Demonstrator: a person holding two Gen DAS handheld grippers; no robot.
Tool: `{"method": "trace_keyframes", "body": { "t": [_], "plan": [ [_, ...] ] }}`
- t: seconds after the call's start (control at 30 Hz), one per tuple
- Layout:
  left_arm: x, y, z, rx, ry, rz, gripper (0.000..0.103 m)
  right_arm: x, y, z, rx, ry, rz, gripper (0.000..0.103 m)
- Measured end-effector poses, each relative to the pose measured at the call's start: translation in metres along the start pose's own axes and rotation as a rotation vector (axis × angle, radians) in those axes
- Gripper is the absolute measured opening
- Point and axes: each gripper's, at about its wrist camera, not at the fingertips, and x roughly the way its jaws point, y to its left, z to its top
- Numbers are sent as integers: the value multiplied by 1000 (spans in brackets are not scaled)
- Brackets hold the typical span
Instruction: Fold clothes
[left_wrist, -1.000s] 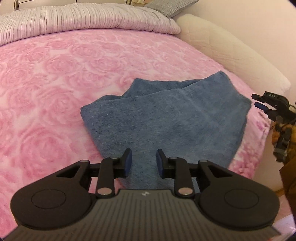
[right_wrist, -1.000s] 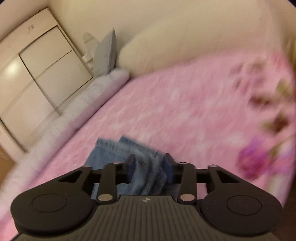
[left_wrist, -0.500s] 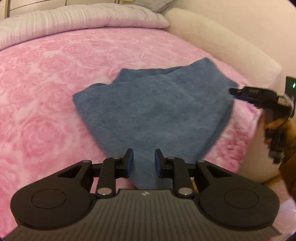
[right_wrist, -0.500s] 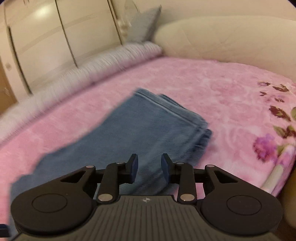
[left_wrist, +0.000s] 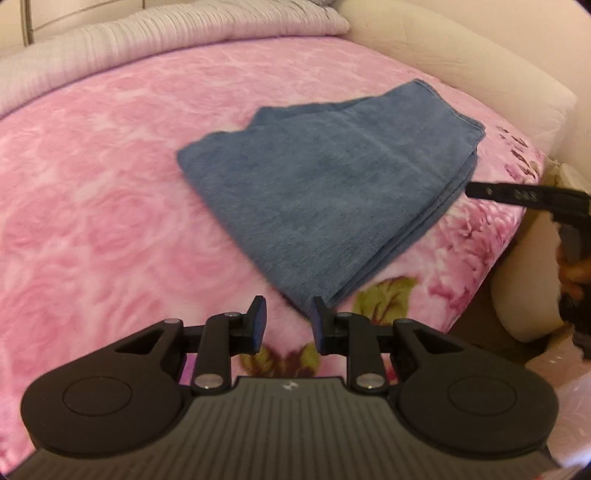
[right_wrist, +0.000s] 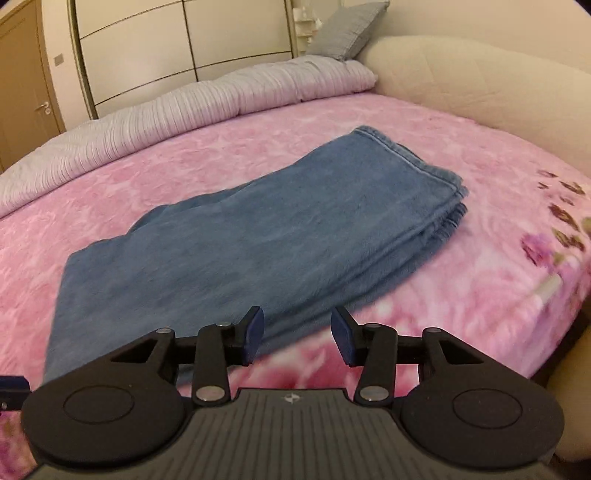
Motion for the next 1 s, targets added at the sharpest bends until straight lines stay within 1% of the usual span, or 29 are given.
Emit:
{"method": "trace_keyframes", "body": {
  "t": [0.03, 0.1, 0.13, 0.2, 0.27, 0.37, 0.63, 0.83, 1.0],
  "plan": [
    [-7, -1, 0, -2, -8, 10, 30, -10, 4, -5, 18, -9, 5, 49],
    [-20, -2, -1, 1, -26, 26, 34, -29, 12, -12, 46, -30, 6, 65],
    [-27, -3, 0, 4, -37, 34, 36, -38, 15, -14, 50, -38, 1, 69],
    [-38, -7, 0, 11, -61, 45, 39, -55, 22, -15, 42, -54, -19, 82],
    [-48, -10, 0, 19, -82, 53, 42, -69, 23, -14, 36, -71, -43, 88],
    [-58, -17, -1, 33, -101, 59, 45, -88, 23, -12, 32, -91, -71, 88],
    [-75, -39, -6, 83, -127, 44, 51, -115, 21, -17, 49, -115, -81, 88],
    [-81, -44, -10, 92, -139, 34, 52, -128, 19, -20, 58, -139, -86, 88],
    [-85, -41, -12, 78, -152, 22, 52, -131, 18, -20, 65, -138, -92, 88]
  ]
}}
